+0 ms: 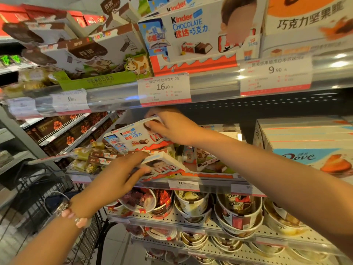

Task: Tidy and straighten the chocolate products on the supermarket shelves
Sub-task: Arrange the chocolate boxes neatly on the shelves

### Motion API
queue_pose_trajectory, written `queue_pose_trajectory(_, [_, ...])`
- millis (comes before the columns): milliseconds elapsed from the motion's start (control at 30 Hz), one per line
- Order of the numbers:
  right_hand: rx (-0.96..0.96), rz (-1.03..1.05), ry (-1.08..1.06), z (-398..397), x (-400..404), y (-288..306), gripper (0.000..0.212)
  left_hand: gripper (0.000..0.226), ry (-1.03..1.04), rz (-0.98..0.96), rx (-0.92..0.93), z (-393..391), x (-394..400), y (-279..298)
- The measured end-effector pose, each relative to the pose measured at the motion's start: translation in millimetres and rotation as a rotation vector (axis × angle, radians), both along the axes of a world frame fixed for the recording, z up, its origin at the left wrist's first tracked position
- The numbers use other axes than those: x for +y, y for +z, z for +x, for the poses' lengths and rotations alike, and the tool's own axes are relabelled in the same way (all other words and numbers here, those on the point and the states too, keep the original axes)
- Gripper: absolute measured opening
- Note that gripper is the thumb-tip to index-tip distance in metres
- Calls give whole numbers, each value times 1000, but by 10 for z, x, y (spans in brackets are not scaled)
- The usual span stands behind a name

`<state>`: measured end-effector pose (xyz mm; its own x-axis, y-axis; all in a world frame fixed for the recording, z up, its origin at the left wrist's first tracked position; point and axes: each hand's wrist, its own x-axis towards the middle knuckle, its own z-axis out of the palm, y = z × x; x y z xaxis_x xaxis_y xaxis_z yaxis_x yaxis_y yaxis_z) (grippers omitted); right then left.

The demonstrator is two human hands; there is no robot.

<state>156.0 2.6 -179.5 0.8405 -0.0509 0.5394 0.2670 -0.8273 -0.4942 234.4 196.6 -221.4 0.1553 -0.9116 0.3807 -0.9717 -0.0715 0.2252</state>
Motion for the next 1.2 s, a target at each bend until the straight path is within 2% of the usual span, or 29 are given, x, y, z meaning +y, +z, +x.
queue_pose_trajectory(67, [-28,17,14,-180,-47,17,10,36,-6,8,43,-20,-22,-34])
queue_pose_trajectory(200, [-100,38,-39,-484,-206,-13,22,31,-45,25,-15,-129,-89,-113])
queue_pose_trajectory(333, [-128,57,-108,-744,-365,-75,17,38,-61,33,51,-225,-137,-90])
queue_pose_trajectory(467, [-165,99,-141,-985,-490,-139,16,35,-40,46,10,-261,-132,-87])
queue_pose_trajectory(567, [-203,106,-192,-1135,-571,-157,17,48,-6,67,-7,-309,-133,-91])
queue_pose_trajectory(667, [-218,127,-196,-1278,-618,-158,10,50,30,77,-11,-346,-138,-94])
queue_pose_trajectory(833, [-247,170,-174,-1479,-623,-202,4,32,67,64,2,-392,-128,-115])
queue_pose_trajectory(933, [-267,195,-194,-1557,-624,-252,3,31,98,74,26,-406,-116,-152])
queue_pose_trajectory(1067, [-354,64,-279,-1616,-648,-317,15,34,68,71,81,-481,-170,-180])
queue_pose_trajectory(1200, [-354,-29,-361,-1707,-691,-366,21,18,54,134,78,-544,-268,-176])
